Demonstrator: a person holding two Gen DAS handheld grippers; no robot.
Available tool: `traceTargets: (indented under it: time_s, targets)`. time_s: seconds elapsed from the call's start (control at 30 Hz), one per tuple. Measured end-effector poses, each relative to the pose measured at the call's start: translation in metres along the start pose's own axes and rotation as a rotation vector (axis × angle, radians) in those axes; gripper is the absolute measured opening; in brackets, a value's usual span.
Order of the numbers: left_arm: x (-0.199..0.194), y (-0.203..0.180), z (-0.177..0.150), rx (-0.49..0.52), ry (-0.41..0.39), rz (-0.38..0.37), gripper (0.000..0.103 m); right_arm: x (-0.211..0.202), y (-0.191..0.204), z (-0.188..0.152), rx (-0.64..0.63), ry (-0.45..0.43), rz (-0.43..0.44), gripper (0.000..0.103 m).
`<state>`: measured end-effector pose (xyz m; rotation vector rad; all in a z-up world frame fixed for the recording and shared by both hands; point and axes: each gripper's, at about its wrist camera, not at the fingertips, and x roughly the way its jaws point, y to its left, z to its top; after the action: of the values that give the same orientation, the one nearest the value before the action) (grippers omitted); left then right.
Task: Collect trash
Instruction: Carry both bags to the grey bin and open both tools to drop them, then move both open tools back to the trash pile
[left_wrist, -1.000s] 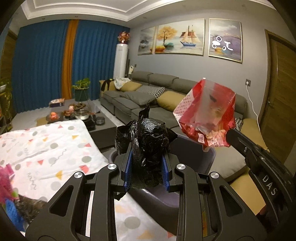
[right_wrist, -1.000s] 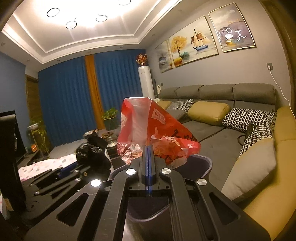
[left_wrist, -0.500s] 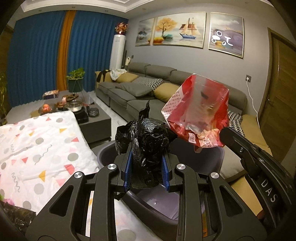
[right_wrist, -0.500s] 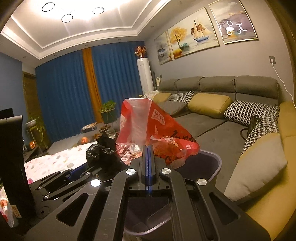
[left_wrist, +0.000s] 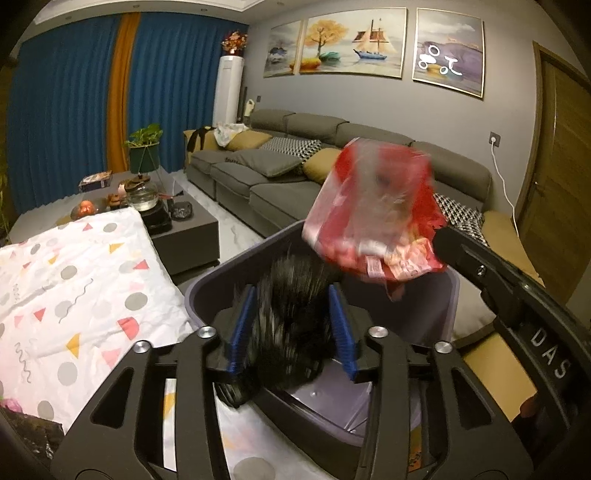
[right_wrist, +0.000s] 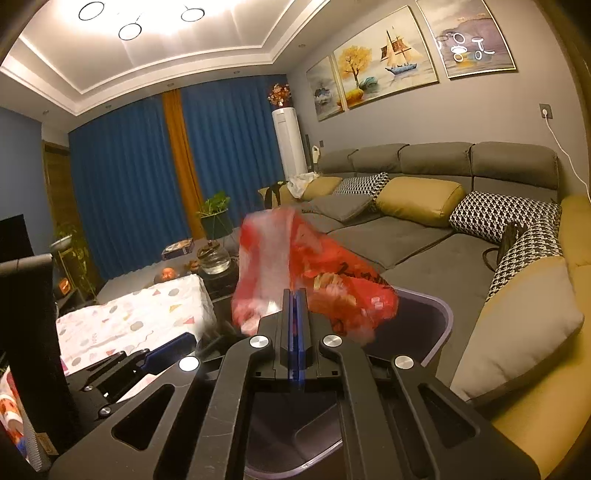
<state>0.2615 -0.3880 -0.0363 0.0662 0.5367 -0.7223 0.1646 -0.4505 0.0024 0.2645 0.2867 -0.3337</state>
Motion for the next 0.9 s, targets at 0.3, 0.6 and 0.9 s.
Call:
traceTargets:
  time_s: [0.3, 0.6, 0.9]
  targets:
    - [-0.004, 0.007, -0.005, -0.021, -0.012, 0.010, 0.074, -0.010, -0.011, 0.002, 0.033, -0.026, -0.017, 0.039]
    - [-0.034, 0.008, -0.013, -0.032, -0.032, 0.065, 0.075, -0.045, -0.008, 0.003, 0.026, -0.065, -0.042, 0.065]
    - [-0.093, 0.012, -0.023, -0.061, -0.070, 0.156, 0.075, -0.093, 0.006, -0.008, -0.012, -0.094, -0.048, 0.073]
